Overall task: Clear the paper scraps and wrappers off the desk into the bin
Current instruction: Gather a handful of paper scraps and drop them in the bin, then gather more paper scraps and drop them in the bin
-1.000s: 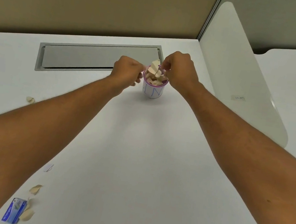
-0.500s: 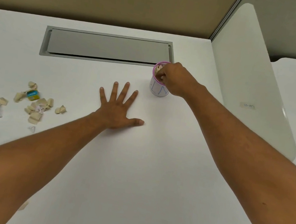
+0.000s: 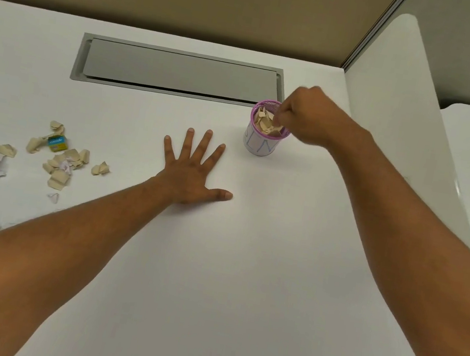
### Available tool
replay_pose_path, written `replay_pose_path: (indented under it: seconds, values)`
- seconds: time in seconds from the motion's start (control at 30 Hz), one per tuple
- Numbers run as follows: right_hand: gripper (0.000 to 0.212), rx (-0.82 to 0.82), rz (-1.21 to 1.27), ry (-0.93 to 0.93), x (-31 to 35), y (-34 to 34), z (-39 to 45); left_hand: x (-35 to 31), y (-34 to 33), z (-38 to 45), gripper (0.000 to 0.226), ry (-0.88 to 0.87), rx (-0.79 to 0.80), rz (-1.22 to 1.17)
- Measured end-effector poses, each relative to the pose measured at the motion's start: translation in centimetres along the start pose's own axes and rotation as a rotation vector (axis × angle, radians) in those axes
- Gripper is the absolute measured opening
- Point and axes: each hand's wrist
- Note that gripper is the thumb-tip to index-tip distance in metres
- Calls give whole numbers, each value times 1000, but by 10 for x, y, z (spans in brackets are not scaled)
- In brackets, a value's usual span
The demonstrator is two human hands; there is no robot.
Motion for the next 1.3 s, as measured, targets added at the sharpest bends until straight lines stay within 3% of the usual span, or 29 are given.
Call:
replay_pose_path:
  seconds: [0.1, 0.17, 0.27, 0.47, 0.53, 0.7, 0.8, 0.87, 0.93, 1.07, 1.2, 1.3]
  values:
    - [28, 49, -285, 68, -1, -20, -8, -1, 0, 0, 123, 1, 1, -1]
    - [30, 45, -349, 129, -2, -32, -10, -1, 1, -1, 123, 1, 2, 5]
    - [37, 28, -283, 81, -2, -36, -11, -2, 3, -1, 122, -6, 13, 5]
    - [43, -292, 4, 46, 9, -29, -22, -4, 18, -9, 115, -39, 71, -34]
    - [44, -294, -88, 102, 15, -34, -26, -2, 27, -20, 107, -77, 62, -94]
    - [47, -149, -278, 96, 19, -49, -26, 3, 32, -89, 85, -185, -174, -185]
    - [31, -349, -331, 15, 24, -54, -22, 14, 24, -145, 73, -192, -324, -198]
    - [35, -506, -114, -99, 40, -55, -28, 30, 19, -180, 65, -128, -404, -217]
    - [35, -553, 203, -91, 63, -66, -43, 48, 15, -210, 60, -39, -489, -233]
    - [21, -269, 469, 65, 131, -122, -83, 95, 9, -265, 55, 153, -610, -218]
    - [45, 0, 336, 208, 195, -178, -107, 144, 5, -306, 62, 340, -579, -135]
    - [64, 145, 282, 178, 241, -204, -114, 175, 1, -326, 71, 434, -530, -57]
Point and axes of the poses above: each hand's wrist, its own z-axis towards the middle knuckle, its own y-axis out of the back of the hand, x = y × z, and after that the axes turned 11 degrees about -y, right-handed
